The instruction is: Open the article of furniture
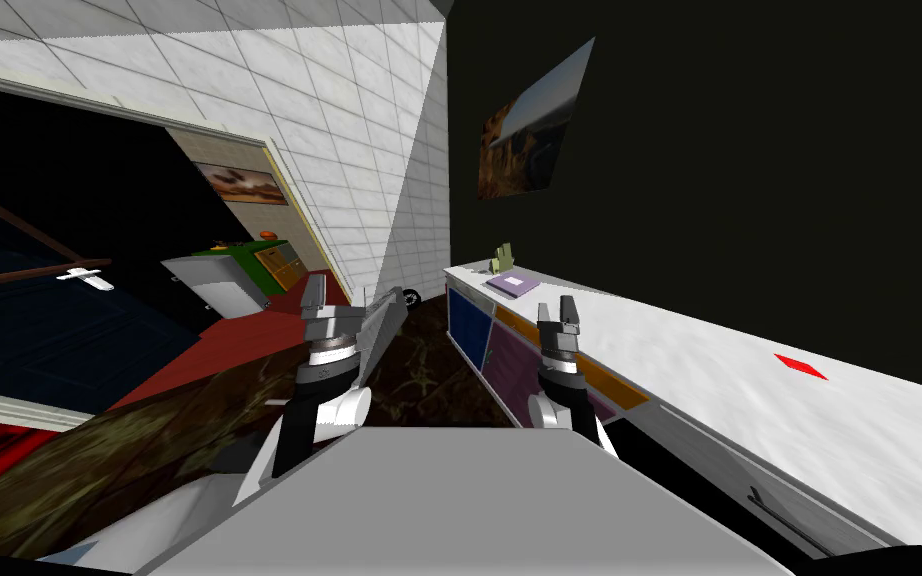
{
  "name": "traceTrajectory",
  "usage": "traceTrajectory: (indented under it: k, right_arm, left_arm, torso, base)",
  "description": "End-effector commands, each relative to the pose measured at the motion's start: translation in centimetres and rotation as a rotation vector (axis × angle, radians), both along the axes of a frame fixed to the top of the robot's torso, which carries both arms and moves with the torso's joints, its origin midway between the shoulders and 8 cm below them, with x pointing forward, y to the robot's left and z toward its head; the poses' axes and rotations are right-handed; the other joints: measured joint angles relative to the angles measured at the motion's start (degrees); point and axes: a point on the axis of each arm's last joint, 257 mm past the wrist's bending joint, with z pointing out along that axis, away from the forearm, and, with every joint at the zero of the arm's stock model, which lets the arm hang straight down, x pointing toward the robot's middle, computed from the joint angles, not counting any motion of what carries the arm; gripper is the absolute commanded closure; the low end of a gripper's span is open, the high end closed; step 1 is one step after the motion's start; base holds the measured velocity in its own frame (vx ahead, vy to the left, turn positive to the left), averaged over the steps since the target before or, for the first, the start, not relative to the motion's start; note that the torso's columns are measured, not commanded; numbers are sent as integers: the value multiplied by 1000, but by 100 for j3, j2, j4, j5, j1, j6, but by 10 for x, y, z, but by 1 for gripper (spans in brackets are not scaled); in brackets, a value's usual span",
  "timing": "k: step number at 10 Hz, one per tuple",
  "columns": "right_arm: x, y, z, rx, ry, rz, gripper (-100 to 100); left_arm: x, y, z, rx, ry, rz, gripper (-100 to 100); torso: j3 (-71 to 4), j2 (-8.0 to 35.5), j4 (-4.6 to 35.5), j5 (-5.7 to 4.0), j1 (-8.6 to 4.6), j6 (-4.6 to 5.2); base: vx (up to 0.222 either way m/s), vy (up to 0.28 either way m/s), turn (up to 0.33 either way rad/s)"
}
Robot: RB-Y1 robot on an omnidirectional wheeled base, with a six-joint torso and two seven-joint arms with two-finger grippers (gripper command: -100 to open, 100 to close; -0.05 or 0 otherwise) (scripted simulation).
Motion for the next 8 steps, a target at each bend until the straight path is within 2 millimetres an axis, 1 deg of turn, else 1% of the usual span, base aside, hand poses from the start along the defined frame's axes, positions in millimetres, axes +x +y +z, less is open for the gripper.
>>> traceTrajectory:
  k: [1, 3, 8]
  right_arm:
    - [0, 0, 0, 0, 0, 0, 0]
    - [0, 0, 0, 0, 0, 0, 0]
    - [0, 0, 0, 0, 0, 0, 0]
  left_arm:
    - [0, 0, 0, 0, 0, 0, 0]
    - [0, 0, 0, 0, 0, 0, 0]
    - [0, 0, 0, 0, 0, 0, 0]
  torso:
    - [-467, 232, 235, 0, 0, 0]
    - [-2014, 1003, 1006, 0, 0, 0]
    - [-6227, 3116, 3114, 0, 0, 0]
  base:
    - [0, 0, 0]
    - [0, 0, 0]
    - [0, 0, 0]
